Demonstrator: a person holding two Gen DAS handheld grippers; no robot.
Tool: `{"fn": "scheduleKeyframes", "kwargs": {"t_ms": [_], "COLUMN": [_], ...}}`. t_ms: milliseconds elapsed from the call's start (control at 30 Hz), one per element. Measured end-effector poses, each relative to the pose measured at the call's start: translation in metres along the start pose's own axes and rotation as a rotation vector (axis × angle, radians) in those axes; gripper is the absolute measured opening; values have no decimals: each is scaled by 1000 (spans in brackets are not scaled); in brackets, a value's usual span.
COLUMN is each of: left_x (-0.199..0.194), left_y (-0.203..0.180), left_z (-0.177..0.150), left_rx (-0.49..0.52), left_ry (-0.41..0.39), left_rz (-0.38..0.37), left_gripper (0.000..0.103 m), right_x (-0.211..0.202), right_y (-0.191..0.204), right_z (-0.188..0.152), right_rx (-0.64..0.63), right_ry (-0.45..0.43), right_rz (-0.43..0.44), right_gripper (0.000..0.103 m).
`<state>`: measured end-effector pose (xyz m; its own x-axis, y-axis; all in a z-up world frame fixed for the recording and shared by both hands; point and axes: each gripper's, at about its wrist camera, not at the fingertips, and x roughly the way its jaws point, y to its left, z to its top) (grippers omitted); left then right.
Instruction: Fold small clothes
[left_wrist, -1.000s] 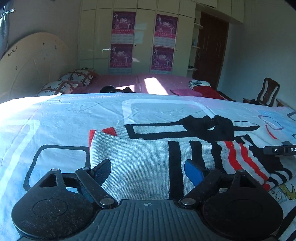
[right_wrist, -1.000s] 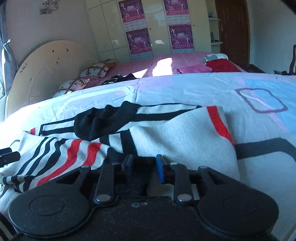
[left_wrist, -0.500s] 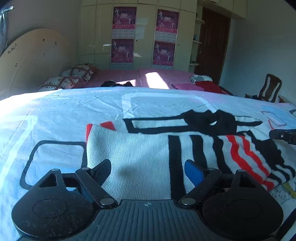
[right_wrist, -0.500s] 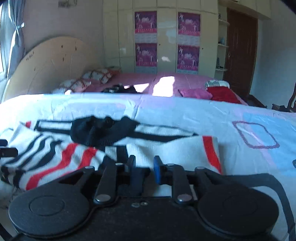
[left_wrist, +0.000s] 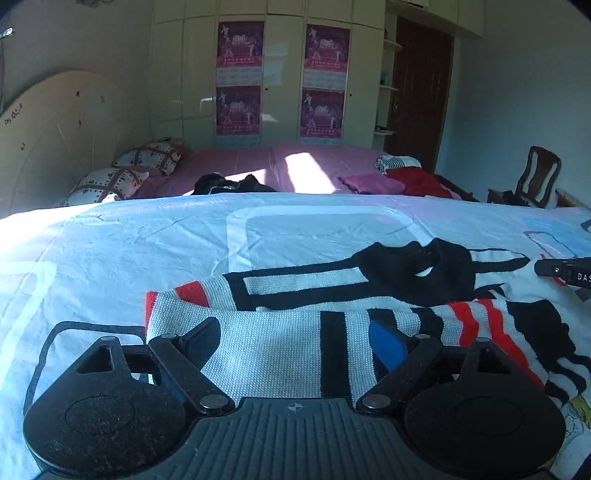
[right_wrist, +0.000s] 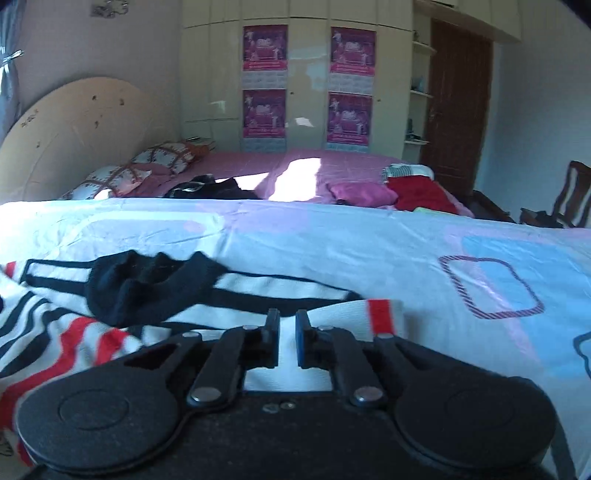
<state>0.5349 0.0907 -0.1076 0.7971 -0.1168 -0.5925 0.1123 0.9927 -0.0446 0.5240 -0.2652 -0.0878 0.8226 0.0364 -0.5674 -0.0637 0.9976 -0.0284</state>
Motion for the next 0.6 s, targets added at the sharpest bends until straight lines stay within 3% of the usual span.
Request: {"fn": "scheduleKeyframes", "kwargs": {"t_ms": [100,167,300,367,433,500,600], "left_x": [28,29,17,30,28,11,-24], "left_y": [10,9,10,11,7,5,0], "left_z": [-4,-7,-5,-8,-7,-3,-9], "left_rx": [-20,-17,-29,-25,-2,-18,1], "left_ry": [124,106,38,111,111,85,33], "left_rz": [51,47,26,51,55,15,6], "left_gripper": [87,87,87,87,87,87,87], "right_x": [31,34,21,40,36,17,-26], "right_y": [-35,-45,-47,-50,-46,-42,-28], "right_z": [-1,2,3,-4,-4,-1,-4], "right_rx": [58,71,44,32,4,13,42], "right_ry": [97,103,40,134,126,85,38], "right_rz": [-85,-78,-75,-93,-101,-72,40], "right_gripper": [7,5,9,10,13,13,14]}}
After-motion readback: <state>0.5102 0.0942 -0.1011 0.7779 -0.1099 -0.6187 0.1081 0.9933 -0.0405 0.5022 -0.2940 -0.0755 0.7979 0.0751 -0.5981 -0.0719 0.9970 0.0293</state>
